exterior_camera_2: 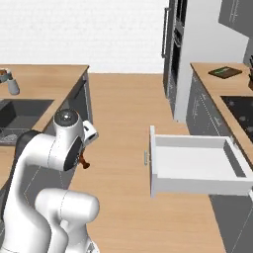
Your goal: Pick up the knife from the drawer and place it on the cutting board. Then place the meat from the plate to the cutting board.
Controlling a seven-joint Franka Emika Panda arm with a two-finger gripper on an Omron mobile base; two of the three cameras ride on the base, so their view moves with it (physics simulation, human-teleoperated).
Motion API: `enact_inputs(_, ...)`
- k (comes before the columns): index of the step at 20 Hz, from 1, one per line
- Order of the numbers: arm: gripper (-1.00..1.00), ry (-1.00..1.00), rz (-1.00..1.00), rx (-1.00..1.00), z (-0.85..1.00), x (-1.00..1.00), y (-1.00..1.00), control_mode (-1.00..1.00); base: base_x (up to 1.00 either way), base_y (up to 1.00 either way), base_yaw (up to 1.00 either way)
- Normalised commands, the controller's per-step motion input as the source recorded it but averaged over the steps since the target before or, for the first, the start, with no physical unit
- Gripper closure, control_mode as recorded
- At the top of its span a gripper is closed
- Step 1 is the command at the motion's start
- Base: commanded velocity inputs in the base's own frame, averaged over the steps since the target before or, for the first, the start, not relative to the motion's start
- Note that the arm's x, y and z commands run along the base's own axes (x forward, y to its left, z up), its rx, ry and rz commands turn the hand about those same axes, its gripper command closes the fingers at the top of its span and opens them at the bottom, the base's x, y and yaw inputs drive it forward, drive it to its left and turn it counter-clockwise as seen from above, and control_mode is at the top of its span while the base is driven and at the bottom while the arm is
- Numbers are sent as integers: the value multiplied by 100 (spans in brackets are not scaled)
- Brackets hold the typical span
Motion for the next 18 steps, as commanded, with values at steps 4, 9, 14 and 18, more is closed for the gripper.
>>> enact_inputs(4, 100, 0, 0, 0, 0, 0, 0, 100, 100, 38, -6)
enact_inputs(9, 100, 0, 0, 0, 0, 0, 0, 100, 100, 6, 0)
enact_inputs(14, 100, 0, 0, 0, 0, 0, 0, 100, 100, 0, 0)
enact_inputs(18, 100, 0, 0, 0, 0, 0, 0, 100, 100, 0, 0)
